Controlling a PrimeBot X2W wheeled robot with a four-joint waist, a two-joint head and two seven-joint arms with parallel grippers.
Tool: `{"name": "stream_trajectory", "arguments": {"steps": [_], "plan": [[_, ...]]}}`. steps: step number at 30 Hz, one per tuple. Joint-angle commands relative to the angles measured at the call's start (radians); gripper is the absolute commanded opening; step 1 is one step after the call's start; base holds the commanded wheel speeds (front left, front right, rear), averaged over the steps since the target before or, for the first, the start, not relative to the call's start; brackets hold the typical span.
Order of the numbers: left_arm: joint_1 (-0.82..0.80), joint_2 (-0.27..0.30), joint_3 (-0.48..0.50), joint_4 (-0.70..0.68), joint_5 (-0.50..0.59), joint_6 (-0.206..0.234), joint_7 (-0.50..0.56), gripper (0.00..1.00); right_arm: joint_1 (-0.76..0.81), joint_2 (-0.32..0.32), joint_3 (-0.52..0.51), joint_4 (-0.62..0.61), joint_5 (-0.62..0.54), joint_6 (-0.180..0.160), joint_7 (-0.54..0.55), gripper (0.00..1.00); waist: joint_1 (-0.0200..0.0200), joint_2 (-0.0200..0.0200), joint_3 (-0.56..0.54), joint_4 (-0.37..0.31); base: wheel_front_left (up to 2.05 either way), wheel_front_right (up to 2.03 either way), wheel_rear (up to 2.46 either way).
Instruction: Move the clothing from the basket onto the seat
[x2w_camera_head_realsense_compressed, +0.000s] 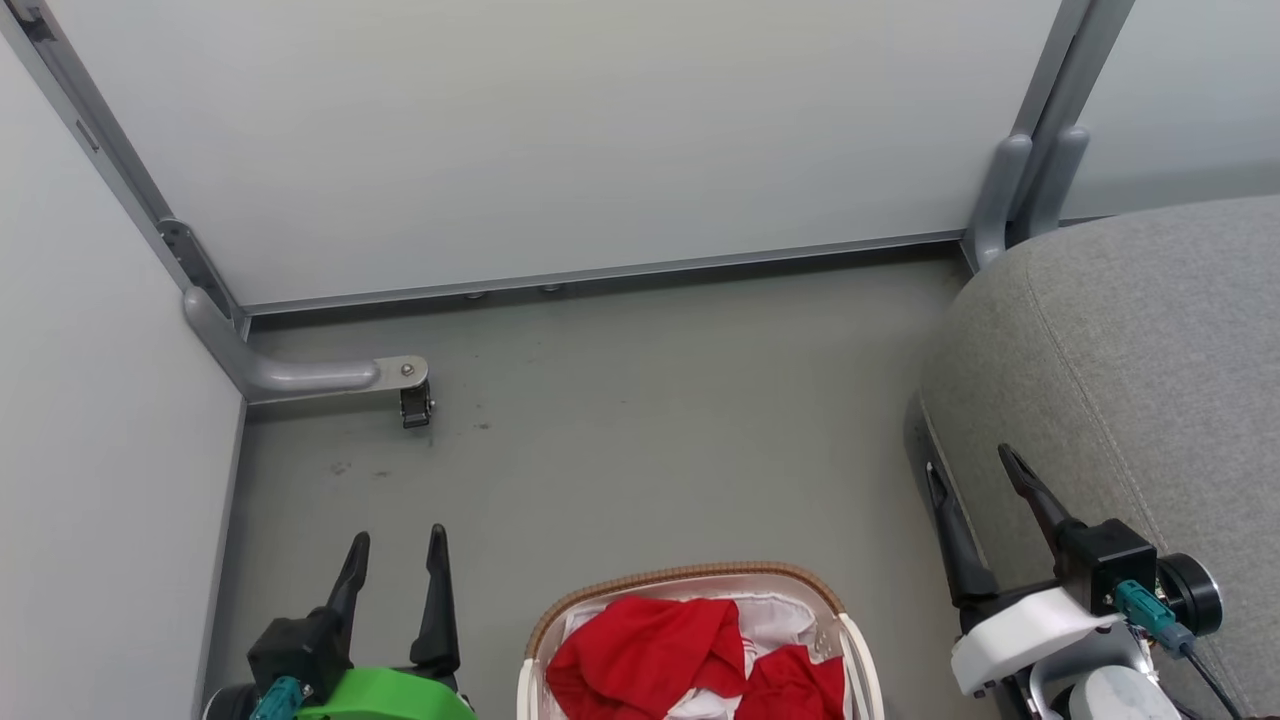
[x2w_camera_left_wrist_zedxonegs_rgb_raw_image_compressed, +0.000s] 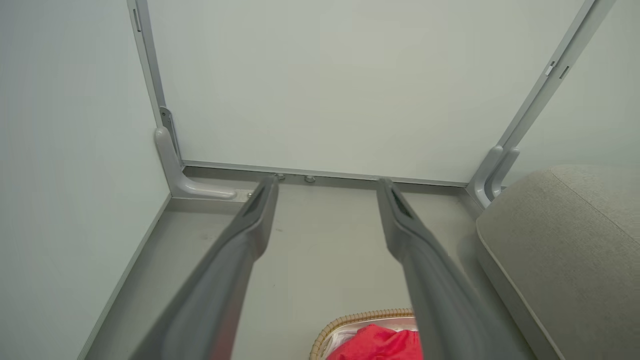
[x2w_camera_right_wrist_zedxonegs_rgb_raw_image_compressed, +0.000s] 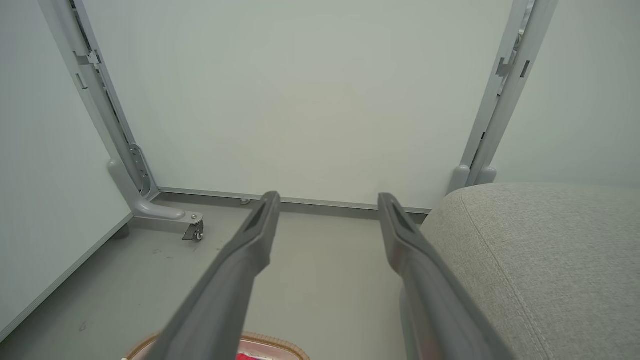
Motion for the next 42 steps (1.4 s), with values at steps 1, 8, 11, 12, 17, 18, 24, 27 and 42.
{"name": "stream_trajectory", "arguments": {"steps": [1, 8, 11, 12, 17, 18, 24, 27, 42], "plan": [[-0.017, 0.006, -0.01, 0.002, 0.01, -0.008, -0.001, 1.0, -0.013, -0.006, -0.005, -0.007, -0.009, 0.0, -0.005, 1.0, 0.0, 0.0, 0.018, -0.003, 0.0, 0.0, 0.0], [-0.119, 0.005, -0.098, 0.031, 0.053, -0.035, -0.001, 1.0, -0.075, -0.005, -0.036, -0.04, -0.021, 0.0, -0.005, 1.0, 0.0, 0.0, 0.135, -0.018, 0.0, 0.0, 0.0], [-0.185, 0.005, -0.169, 0.071, 0.073, -0.05, 0.0, 1.0, -0.104, -0.005, -0.065, -0.06, -0.03, 0.0, -0.005, 1.0, 0.0, 0.0, 0.204, -0.021, 0.0, 0.0, 0.0], [-0.205, 0.006, -0.188, 0.082, 0.074, -0.054, 0.0, 1.0, -0.114, -0.006, -0.073, -0.064, -0.034, 0.0, -0.005, 1.0, 0.0, 0.0, 0.224, -0.024, 0.0, 0.0, 0.0], [-0.324, 0.006, -0.298, 0.165, 0.089, -0.064, 0.0, 1.0, -0.188, -0.005, -0.117, -0.095, -0.046, 0.0, -0.005, 1.0, 0.0, 0.0, 0.362, -0.047, 0.0, 0.0, 0.0], [-0.345, 0.006, -0.318, 0.183, 0.095, -0.067, 0.0, 1.0, -0.202, -0.005, -0.121, -0.099, -0.049, 0.0, -0.005, 1.0, 0.0, 0.0, 0.384, -0.052, 0.0, 0.0, 0.0], [-0.463, 0.006, -0.458, 0.341, 0.123, -0.078, 0.0, 1.0, -0.282, -0.005, -0.133, -0.128, -0.05, -0.001, -0.005, 1.0, 0.0, 0.0, 0.519, -0.1, 0.0, 0.0, 0.0], [-0.51, 0.006, -0.513, 0.414, 0.117, -0.079, 0.0, 1.0, -0.308, -0.005, -0.142, -0.14, -0.036, -0.001, -0.005, 1.0, 0.0, 0.0, 0.573, -0.125, 0.0, 0.0, 0.0], [-0.711, 0.007, -0.826, 0.704, 0.061, -0.081, 0.0, 1.0, -0.408, -0.004, -0.144, -0.17, 0.048, -0.001, -0.005, 1.0, 0.0, 0.0, 0.803, -0.202, 0.0, 0.0, 0.0]]}}
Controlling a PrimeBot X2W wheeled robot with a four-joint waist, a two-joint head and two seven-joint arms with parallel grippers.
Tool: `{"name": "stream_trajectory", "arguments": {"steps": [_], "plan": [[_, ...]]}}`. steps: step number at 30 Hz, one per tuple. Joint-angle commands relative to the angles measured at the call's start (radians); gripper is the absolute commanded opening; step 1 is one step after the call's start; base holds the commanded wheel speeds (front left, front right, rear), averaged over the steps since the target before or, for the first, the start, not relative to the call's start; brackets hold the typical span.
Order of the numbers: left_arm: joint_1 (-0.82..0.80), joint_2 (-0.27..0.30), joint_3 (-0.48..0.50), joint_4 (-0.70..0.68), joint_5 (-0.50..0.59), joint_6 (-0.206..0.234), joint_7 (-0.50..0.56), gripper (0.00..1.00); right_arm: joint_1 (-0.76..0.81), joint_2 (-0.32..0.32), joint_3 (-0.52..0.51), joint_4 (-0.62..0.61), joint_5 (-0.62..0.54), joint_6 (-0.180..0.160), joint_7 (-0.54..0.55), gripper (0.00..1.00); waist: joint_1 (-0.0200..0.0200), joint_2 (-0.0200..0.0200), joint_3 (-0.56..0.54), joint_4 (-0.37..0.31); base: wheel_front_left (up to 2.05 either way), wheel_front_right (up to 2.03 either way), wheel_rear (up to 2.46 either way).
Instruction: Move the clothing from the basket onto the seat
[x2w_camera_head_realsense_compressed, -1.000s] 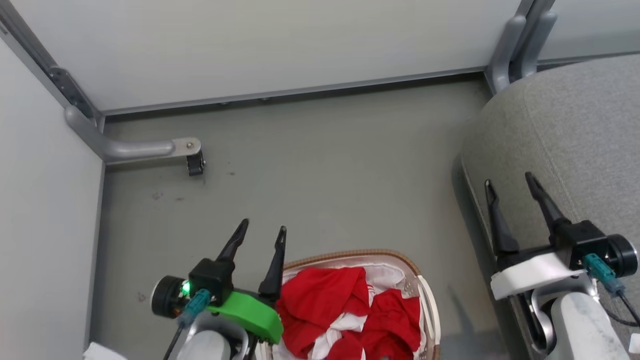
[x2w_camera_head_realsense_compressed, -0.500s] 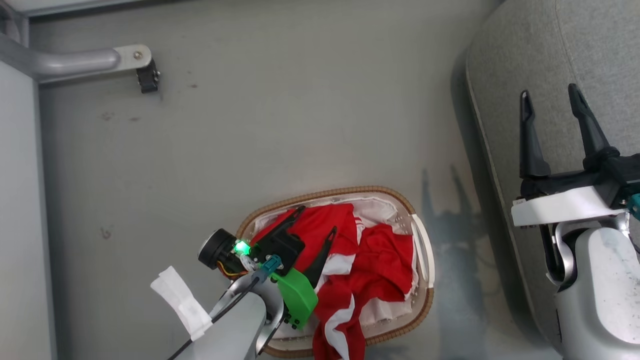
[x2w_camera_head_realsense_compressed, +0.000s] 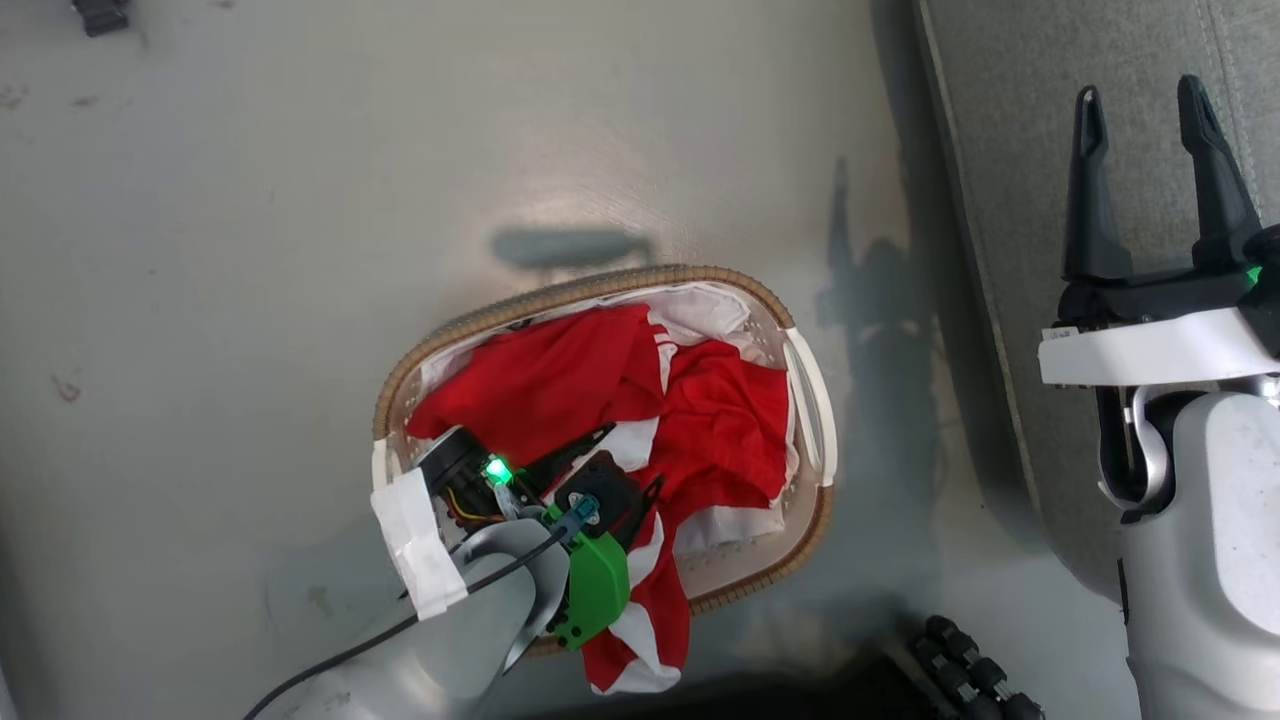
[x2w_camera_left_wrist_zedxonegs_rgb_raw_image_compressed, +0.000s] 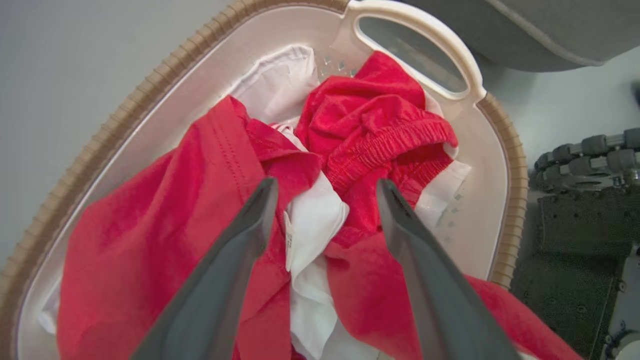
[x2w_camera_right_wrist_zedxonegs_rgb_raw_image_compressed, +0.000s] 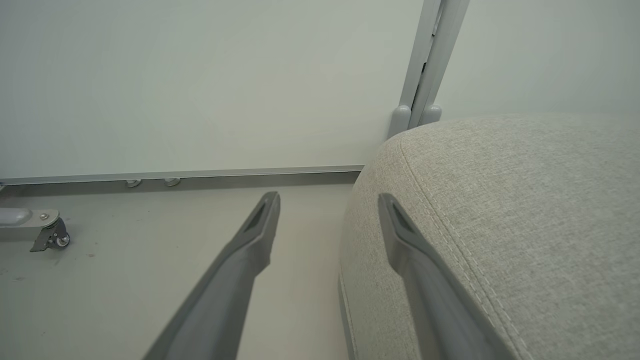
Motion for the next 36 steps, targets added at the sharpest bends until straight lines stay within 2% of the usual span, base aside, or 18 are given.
{"name": "stream_trajectory", "arguments": {"steps": [1, 11, 20, 21, 22, 23, 25, 26, 36], "plan": [[-0.031, 0.007, -0.013, 0.017, -0.01, -0.002, 0.0, 1.0, -0.019, -0.003, 0.003, -0.006, 0.014, -0.001, -0.005, 1.0, -0.0002, 0.0, 0.095, -0.054, 0.0, 0.0, 0.0], [-0.099, 0.01, -0.059, 0.141, -0.044, -0.003, 0.0, 1.0, -0.047, -0.003, 0.023, -0.005, 0.057, -0.001, -0.005, 1.0, -0.0002, 0.0, 0.163, -0.09, 0.0, 0.0, 0.0], [-0.12, 0.021, -0.038, 0.195, -0.058, 0.015, 0.0, 1.0, -0.049, -0.003, 0.029, 0.005, 0.081, -0.001, -0.005, 1.0, -0.0002, 0.0, 0.178, -0.113, 0.0, 0.0, 0.0], [-0.119, 0.021, -0.033, 0.197, -0.061, 0.018, 0.001, 0.96, -0.048, -0.003, 0.03, 0.007, 0.081, -0.001, -0.005, 1.0, -0.0002, 0.0, 0.177, -0.114, 0.0, 0.0, 0.0], [-0.118, 0.021, -0.026, 0.198, -0.067, 0.023, 0.0, 0.79, -0.047, -0.003, 0.032, 0.009, 0.082, -0.001, -0.005, 1.0, -0.0002, 0.0, 0.174, -0.115, 0.0, 0.0, 0.0], [-0.117, 0.021, -0.022, 0.198, -0.071, 0.026, 0.001, 0.49, -0.045, -0.003, 0.034, 0.011, 0.085, -0.001, -0.005, 1.0, -0.0002, 0.0, 0.171, -0.116, 0.0, 0.0, 0.0], [-0.11, 0.021, -0.014, 0.201, -0.078, 0.029, 0.0, 0.18, -0.038, -0.003, 0.041, 0.015, 0.088, -0.001, -0.005, 1.0, -0.0002, 0.0, 0.163, -0.117, 0.0, 0.0, 0.0], [-0.107, 0.021, -0.011, 0.2, -0.081, 0.03, 0.0, 0.0, -0.036, -0.003, 0.044, 0.017, 0.09, -0.001, -0.005, 1.0, -0.0002, 0.0, 0.158, -0.117, 0.0, 0.0, 0.0], [-0.037, 0.023, 0.035, 0.079, -0.11, 0.017, 0.0, 0.0, -0.003, -0.003, 0.046, 0.036, 0.063, -0.001, -0.005, 1.0, -0.0002, 0.0, 0.064, -0.09, 0.0, 0.0, 0.0]]}}
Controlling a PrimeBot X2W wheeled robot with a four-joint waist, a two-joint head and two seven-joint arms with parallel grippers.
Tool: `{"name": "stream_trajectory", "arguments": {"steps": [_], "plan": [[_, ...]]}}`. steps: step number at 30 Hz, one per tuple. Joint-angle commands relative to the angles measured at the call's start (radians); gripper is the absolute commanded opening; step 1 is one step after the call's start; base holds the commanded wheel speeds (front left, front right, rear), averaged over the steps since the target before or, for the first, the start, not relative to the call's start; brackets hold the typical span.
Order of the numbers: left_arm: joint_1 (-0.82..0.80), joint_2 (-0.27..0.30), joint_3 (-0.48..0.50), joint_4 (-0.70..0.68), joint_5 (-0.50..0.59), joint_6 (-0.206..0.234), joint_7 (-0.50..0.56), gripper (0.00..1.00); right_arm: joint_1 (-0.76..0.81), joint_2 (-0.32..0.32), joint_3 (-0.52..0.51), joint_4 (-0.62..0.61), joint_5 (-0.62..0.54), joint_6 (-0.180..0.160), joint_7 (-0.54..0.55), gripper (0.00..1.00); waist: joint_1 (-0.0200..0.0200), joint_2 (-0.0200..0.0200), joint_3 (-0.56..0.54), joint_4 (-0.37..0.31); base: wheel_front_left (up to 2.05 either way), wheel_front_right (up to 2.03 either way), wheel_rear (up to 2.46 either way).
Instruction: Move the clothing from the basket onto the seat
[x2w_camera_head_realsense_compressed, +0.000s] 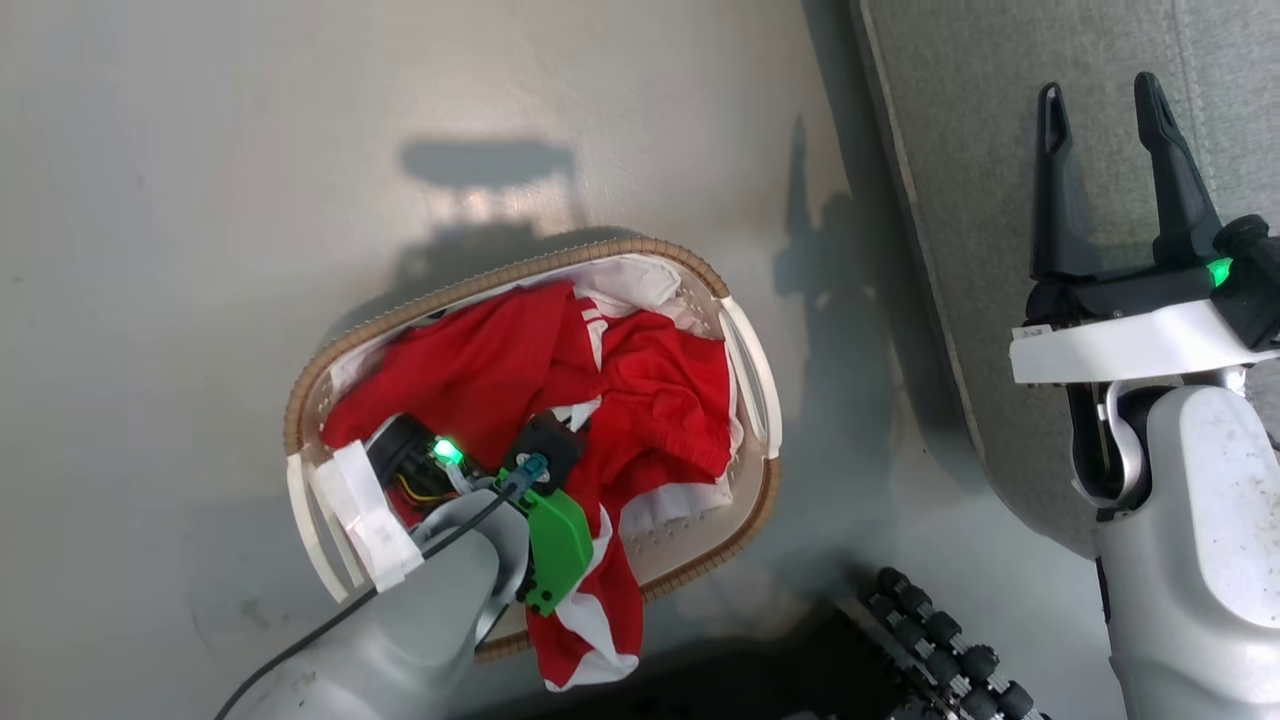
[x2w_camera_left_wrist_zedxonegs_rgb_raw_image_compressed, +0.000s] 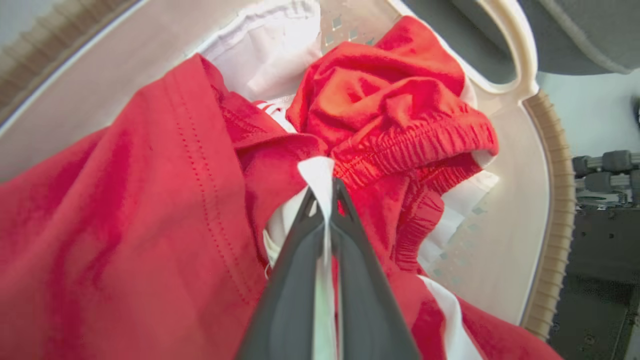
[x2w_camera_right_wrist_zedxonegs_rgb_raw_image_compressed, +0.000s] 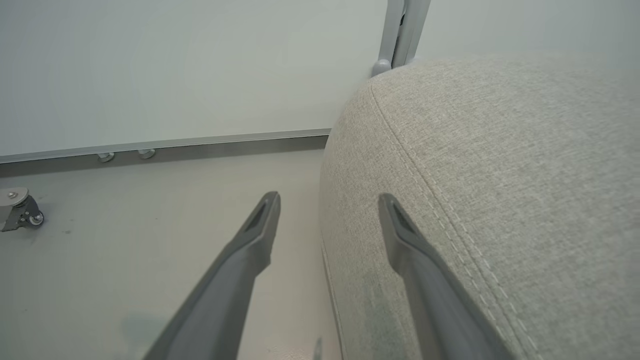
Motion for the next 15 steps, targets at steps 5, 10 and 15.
{"name": "stream_trajectory", "arguments": {"steps": [5, 10, 15], "plan": [[0.067, 0.024, 0.036, -0.111, -0.002, -0.009, 0.0, 0.0, 0.038, -0.004, -0.012, 0.015, -0.032, -0.001, -0.005, 1.0, -0.0001, 0.0, -0.112, 0.049, 0.0, 0.0, 0.0], [0.124, 0.042, 0.085, -0.22, 0.002, -0.012, 0.0, 0.0, 0.066, -0.004, -0.022, 0.027, -0.061, -0.001, -0.005, 1.0, -0.0001, 0.0, -0.2, 0.086, 0.0, 0.0, 0.0], [0.187, 0.059, 0.138, -0.334, 0.02, -0.014, 0.0, 0.0, 0.106, -0.004, -0.03, 0.038, -0.087, -0.001, -0.005, 1.0, -0.0001, 0.0, -0.301, 0.126, 0.0, 0.0, 0.0]]}}
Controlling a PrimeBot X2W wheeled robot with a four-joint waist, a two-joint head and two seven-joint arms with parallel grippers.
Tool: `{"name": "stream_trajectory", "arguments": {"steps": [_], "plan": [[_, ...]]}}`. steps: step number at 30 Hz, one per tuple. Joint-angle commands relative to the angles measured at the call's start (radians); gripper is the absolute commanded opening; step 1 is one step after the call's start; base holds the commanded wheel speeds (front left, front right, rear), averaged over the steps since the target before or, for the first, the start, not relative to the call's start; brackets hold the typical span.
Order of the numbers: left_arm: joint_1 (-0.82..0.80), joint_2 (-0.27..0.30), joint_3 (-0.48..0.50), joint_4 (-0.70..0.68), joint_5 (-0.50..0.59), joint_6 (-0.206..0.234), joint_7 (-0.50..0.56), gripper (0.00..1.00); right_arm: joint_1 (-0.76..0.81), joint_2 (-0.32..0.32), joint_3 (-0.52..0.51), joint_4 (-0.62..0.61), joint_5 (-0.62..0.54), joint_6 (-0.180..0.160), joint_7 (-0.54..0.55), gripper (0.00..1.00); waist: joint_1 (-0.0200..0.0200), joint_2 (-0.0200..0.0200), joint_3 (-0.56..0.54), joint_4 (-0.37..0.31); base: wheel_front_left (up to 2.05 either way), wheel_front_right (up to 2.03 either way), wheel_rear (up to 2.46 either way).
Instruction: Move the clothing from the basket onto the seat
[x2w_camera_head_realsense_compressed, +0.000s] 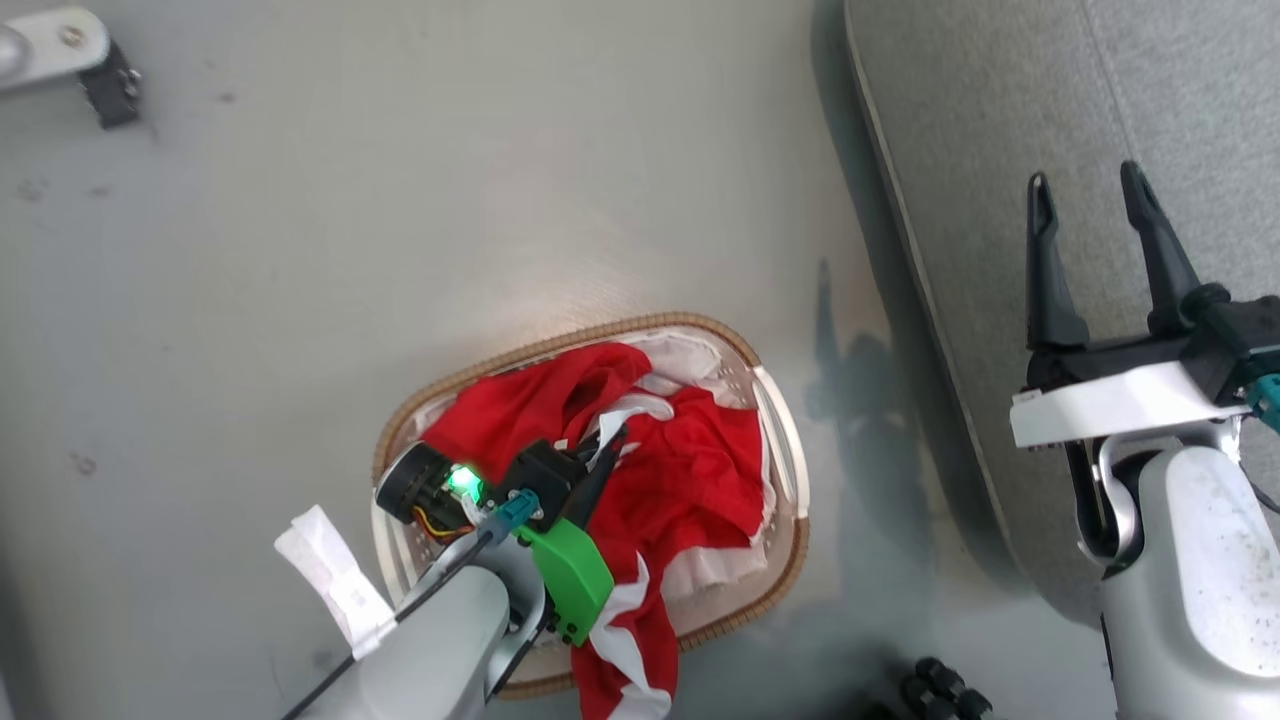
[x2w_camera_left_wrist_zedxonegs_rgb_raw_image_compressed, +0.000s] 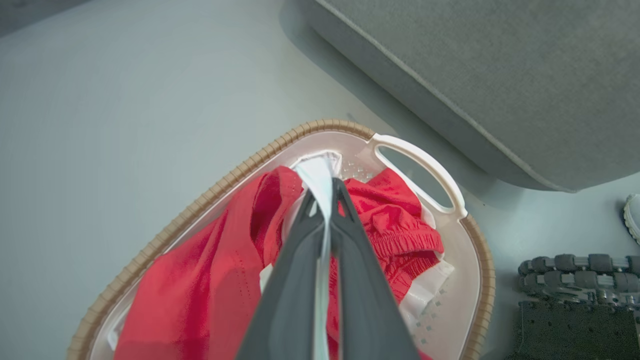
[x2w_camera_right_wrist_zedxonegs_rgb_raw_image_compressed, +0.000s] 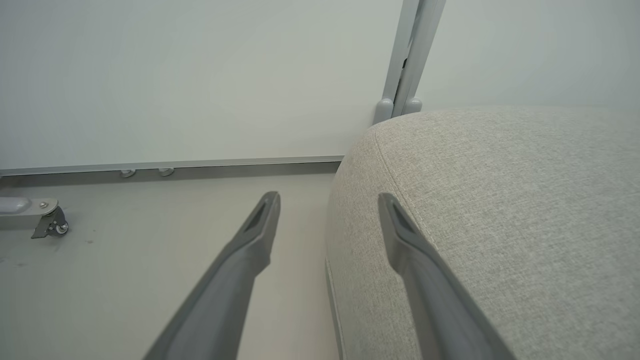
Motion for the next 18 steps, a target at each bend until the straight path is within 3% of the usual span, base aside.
{"name": "stream_trajectory", "arguments": {"steps": [1, 18], "plan": [[0.029, 0.009, 0.011, -0.027, 0.017, -0.002, 0.0, 0.0, 0.025, -0.004, -0.006, 0.007, -0.009, -0.001, -0.005, 1.0, 0.0, 0.0, -0.116, 0.067, 0.0, 0.0, 0.0], [0.068, 0.13, 0.097, -0.276, 0.139, -0.008, 0.0, 0.0, 0.166, -0.004, -0.004, 0.052, -0.049, -0.001, -0.005, 1.0, 0.0, 0.0, -0.426, 0.154, 0.0, 0.0, 0.0]]}}
